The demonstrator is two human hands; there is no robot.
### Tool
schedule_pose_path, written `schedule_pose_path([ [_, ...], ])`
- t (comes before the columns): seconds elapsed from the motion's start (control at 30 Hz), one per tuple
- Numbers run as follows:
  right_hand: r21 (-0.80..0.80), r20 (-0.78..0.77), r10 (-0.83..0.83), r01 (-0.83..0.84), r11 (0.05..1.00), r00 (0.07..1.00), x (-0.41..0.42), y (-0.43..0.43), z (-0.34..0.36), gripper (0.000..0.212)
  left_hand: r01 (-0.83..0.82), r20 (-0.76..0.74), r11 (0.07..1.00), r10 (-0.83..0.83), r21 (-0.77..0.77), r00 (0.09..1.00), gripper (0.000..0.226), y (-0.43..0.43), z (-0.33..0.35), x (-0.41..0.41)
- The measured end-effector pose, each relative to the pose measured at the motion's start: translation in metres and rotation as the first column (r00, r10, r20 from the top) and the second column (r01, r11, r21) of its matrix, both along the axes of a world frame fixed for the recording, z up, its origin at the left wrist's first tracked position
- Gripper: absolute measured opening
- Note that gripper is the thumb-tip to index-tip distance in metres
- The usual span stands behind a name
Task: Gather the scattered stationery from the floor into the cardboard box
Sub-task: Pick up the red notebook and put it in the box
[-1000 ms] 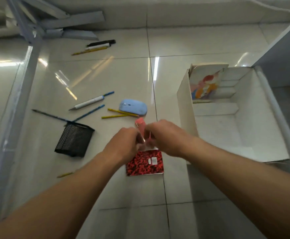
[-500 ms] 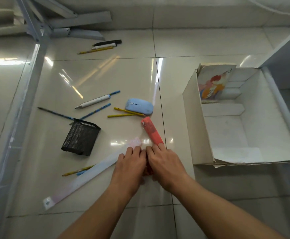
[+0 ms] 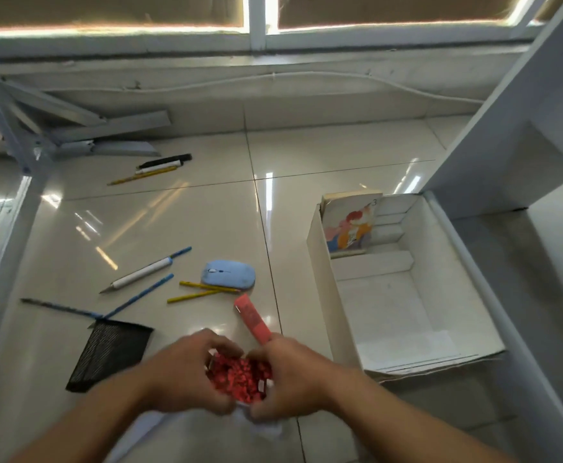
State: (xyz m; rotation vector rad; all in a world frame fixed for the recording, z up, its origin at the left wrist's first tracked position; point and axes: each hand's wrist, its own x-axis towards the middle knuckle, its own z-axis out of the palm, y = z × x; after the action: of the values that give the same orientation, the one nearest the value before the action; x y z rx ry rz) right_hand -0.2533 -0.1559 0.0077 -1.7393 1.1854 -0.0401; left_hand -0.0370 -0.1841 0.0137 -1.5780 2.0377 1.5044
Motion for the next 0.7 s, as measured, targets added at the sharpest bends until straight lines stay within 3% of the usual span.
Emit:
schedule_pose_path([
  [0.1, 0.13, 0.106, -0.178, 0.164, 0.978, 0.978, -0.011, -0.023, 0.017, 0.043, -0.231, -0.207, 0.967, 0.248, 0.104, 0.946, 0.055, -0.028, 0.031, -0.007],
  [0.2, 0.297, 0.234, -0.354, 0.281, 0.913, 0.905, -0.024, -0.042, 0.037, 0.046, -0.388, -0.386, 0.907, 0.422, 0.166, 0.82, 0.058, -0.048, 0.047, -0.016],
  [0.27, 0.339, 0.293, -0.427, 0.324, 0.883, 0.856, -0.033, -0.052, 0.052, 0.048, -0.472, -0.43, 0.876, 0.466, 0.099, 0.773, 0.056, -0.058, 0.053, -0.029],
  [0.33, 0.344, 0.327, -0.456, 0.345, 0.873, 0.828, -0.042, -0.061, 0.066, 0.054, -0.565, -0.468, 0.825, 0.497, -0.005, 0.731, 0.04, -0.067, 0.058, -0.049],
  [0.5, 0.165, 0.315, -0.453, 0.422, 0.892, 0.834, -0.074, -0.083, 0.09, 0.026, -0.591, -0.491, 0.728, 0.395, -0.347, 0.776, 0.03, -0.093, 0.074, -0.099],
  [0.63, 0.02, 0.321, -0.491, 0.513, 0.858, 0.81, -0.112, -0.098, 0.098, 0.029, -0.621, -0.592, 0.711, 0.357, -0.33, 0.723, 0.033, -0.106, 0.088, -0.141],
  [0.7, -0.083, 0.309, -0.574, 0.623, 0.778, 0.759, -0.131, -0.105, 0.094, 0.03, -0.615, -0.615, 0.71, 0.325, -0.343, 0.718, 0.034, -0.108, 0.089, -0.16],
])
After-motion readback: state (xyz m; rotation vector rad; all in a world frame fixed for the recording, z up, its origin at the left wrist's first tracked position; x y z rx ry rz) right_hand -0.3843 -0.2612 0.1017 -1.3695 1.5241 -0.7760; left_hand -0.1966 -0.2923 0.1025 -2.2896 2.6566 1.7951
